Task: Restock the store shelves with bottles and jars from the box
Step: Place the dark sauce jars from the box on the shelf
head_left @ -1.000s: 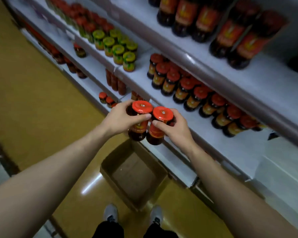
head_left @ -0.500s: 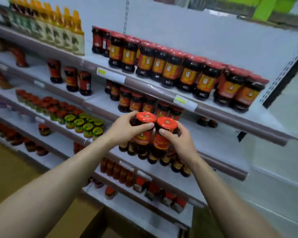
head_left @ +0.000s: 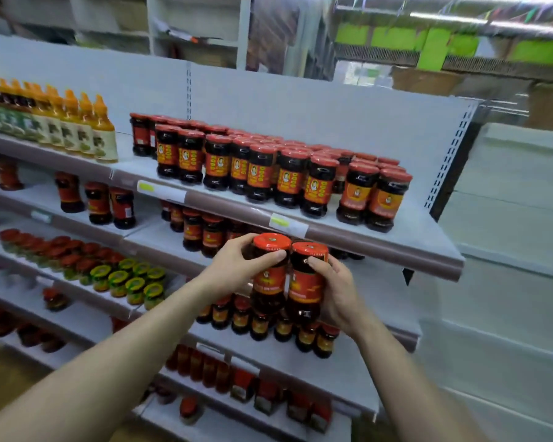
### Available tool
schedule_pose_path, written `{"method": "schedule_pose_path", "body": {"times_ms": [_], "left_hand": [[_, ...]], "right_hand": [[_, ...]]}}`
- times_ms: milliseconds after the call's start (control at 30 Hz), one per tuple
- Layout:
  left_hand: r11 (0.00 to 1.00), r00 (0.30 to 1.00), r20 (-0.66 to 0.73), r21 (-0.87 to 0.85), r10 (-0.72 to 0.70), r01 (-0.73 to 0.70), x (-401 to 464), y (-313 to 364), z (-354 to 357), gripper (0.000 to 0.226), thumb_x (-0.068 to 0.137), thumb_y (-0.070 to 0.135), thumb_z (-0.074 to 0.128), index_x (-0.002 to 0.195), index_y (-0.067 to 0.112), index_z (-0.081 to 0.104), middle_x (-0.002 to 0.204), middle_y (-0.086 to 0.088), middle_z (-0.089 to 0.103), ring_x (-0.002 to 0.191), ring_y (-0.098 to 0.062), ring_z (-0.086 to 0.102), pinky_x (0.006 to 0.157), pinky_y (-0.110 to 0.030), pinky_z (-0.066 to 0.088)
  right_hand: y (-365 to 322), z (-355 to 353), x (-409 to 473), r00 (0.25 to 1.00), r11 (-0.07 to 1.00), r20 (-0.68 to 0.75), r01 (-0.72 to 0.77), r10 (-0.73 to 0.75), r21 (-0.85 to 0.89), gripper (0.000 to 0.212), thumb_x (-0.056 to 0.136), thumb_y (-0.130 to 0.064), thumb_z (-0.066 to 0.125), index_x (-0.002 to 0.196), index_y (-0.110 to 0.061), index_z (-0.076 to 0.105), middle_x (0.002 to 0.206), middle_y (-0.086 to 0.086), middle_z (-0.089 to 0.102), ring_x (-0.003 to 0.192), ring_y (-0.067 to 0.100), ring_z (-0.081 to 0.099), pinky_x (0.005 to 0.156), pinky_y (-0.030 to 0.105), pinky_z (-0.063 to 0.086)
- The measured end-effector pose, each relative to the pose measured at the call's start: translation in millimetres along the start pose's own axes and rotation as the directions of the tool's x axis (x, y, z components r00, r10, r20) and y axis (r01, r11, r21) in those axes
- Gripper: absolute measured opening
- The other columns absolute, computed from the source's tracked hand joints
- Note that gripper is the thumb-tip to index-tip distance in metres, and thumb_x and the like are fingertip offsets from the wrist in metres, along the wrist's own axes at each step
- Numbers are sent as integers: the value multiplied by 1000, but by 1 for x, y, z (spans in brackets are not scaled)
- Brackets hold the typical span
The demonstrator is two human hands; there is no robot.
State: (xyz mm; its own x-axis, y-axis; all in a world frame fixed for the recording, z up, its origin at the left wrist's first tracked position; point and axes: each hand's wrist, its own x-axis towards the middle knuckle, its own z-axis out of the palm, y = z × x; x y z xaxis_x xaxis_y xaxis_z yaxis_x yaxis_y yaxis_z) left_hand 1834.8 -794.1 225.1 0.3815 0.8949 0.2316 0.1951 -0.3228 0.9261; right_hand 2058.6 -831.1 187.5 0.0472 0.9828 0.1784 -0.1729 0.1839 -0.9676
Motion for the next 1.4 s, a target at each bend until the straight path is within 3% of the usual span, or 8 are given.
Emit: {"method": "schedule_pose_path", "body": {"times_ms": [267,467,633,733,900,1133,1333,1400], "left_hand": [[993,992,-56,-14,-115,114,3,-15,76,43,84,57,78,119,33,72,110,16,77,102,-2,73,96,-37,59],[984,983,-55,-48,-175,172,22,-46,104,39,84,52,79,117,31,73,106,13,79,98,-6,75,92,-42,62],[991,986,-106,-35,-131,128,64,-62,111,43,80,58,81,116,35,72,109,17,77,103,-3,73,93,-41,61],[997,987,-144,-12,-72,71,86,-66,114,33,85,52,79,113,35,73,107,22,76,101,5,71,93,-33,58],[998,982,-180,26,-51,56,117,-87,119,36,83,58,78,112,38,72,108,25,75,105,4,69,98,-37,57],[998,980,-196,57,45,-34,151,-109,136,51,83,57,78,127,37,65,114,24,73,112,6,64,101,-33,54],[994,969,-241,103,59,-35,162,-130,150,62,79,65,76,132,36,62,121,18,71,117,-1,64,103,-37,54],[990,969,-239,136,52,-20,160,-130,150,74,76,67,78,138,34,56,126,17,69,119,-2,63,102,-33,53]], "right_hand": [[35,-54,-9,991,991,-39,-127,128,36,51,86,-37,81,127,-13,64,118,18,76,111,38,73,100,60,56],[68,-84,-1,985,986,-42,-166,166,-19,69,73,-25,91,132,-7,60,120,16,76,112,34,74,99,50,59],[72,-97,37,988,992,-114,-116,109,-55,57,76,-19,90,127,-10,65,113,10,79,105,28,76,83,37,62],[71,-103,61,990,989,-119,-89,75,-120,64,70,-32,92,127,-14,67,115,8,79,107,26,76,90,42,61],[77,-115,87,987,978,-158,-64,33,-196,64,67,-32,96,124,-23,68,115,2,79,108,22,76,101,52,58],[78,-137,110,988,966,-151,3,-44,-258,48,77,-4,88,111,-33,69,111,-10,80,108,8,75,103,37,56],[94,-158,123,990,941,-123,20,-65,-339,58,78,-7,89,126,-30,63,122,-6,77,115,11,72,106,41,56],[96,-164,122,994,896,-91,13,-60,-444,69,76,-15,92,133,-33,57,126,-9,73,116,2,69,105,33,56]]}}
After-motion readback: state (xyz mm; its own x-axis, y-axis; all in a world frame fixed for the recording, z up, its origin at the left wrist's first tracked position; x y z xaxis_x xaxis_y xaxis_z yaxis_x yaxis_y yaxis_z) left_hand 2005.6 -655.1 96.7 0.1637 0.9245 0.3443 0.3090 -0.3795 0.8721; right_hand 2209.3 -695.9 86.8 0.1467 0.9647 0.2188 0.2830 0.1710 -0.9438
